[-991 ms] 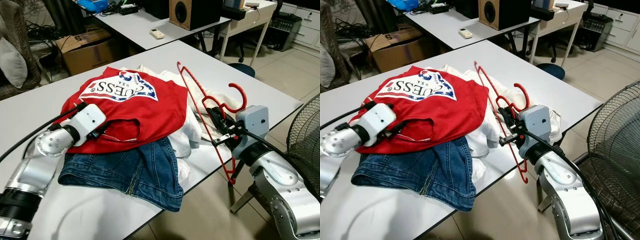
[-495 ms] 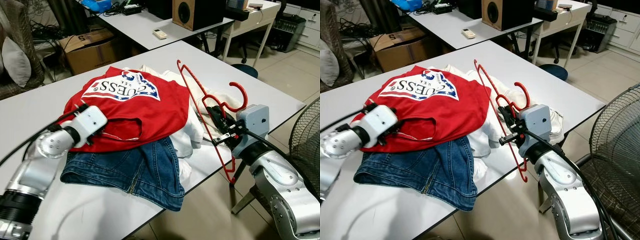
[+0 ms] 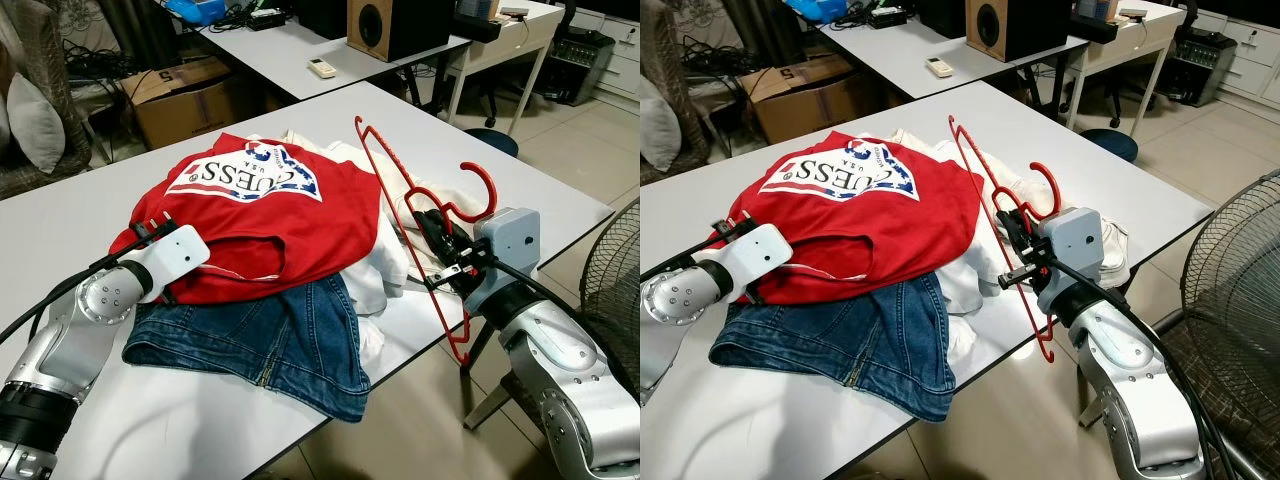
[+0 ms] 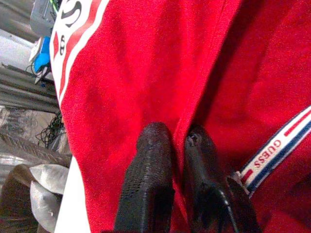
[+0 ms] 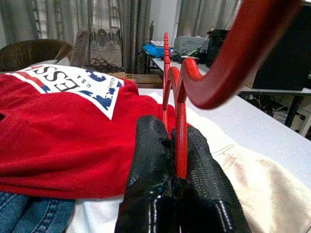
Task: Hang hanger
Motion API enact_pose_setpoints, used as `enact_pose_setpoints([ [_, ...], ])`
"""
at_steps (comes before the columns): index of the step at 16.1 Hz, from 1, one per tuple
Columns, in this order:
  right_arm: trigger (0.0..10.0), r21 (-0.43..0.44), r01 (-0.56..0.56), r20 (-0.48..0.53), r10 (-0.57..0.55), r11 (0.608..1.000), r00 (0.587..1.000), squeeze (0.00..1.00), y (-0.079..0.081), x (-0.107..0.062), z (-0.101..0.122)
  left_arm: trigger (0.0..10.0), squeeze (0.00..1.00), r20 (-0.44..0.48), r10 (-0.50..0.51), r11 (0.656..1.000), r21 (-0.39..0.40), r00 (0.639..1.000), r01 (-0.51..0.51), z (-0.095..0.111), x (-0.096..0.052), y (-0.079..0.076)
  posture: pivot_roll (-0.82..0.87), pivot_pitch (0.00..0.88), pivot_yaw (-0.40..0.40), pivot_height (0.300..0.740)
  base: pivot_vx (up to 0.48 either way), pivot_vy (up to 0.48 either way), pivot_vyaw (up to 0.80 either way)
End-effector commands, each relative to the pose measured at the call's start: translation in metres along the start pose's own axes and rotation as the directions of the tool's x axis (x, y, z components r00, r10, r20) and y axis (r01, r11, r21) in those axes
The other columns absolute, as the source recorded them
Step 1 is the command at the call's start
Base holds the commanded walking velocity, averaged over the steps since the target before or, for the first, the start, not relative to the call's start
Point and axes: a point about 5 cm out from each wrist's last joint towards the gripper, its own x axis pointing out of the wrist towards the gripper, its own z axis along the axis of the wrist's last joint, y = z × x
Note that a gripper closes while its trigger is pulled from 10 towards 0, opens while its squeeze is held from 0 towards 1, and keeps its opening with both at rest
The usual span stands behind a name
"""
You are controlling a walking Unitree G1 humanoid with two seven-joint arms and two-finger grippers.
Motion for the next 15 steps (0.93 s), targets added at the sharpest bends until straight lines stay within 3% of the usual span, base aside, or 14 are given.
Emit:
enact_pose_setpoints([
  [1, 10.0, 0.003, -0.003, 0.006, 0.003, 1.0, 1.0, 0.0, 0.0, 0.003, 0.0, 0.0, 0.0, 0.022, 0.038, 0.999, -0.032, 0.999, -0.037, 0.005, 0.0, 0.011, -0.17, 0.0, 0.102, 0.74, 0.0, 0.0, 0.0],
  [5, 10.0, 0.006, -0.005, 0.025, 0.004, 1.0, 1.0, 0.0, 0.0, 0.008, 0.003, 0.0, 0.0, 0.074, 0.034, 0.997, -0.076, 0.997, -0.028, 0.014, 0.001, 0.014, -0.15, 0.0, 0.108, 0.74, 0.0, 0.0, 0.0],
  [11, 10.0, 0.018, -0.035, 0.012, 0.034, 0.999, 0.999, 0.0, 0.004, 0.003, 0.001, 0.0, 0.0, 0.114, 0.03, 0.993, -0.121, 0.993, -0.017, 0.023, -0.01, 0.014, -0.15, 0.0, 0.091, 0.74, 0.0, 0.0, 0.0],
  [15, 10.0, 0.027, -0.063, 0.018, 0.063, 0.998, 0.998, 0.0, 0.005, -0.002, 0.004, 0.0, 0.0, 0.14, 0.036, 0.991, -0.136, 0.99, -0.017, 0.033, -0.009, 0.016, -0.16, 0.0, 0.096, 0.74, 0.0, 0.0, 0.0],
])
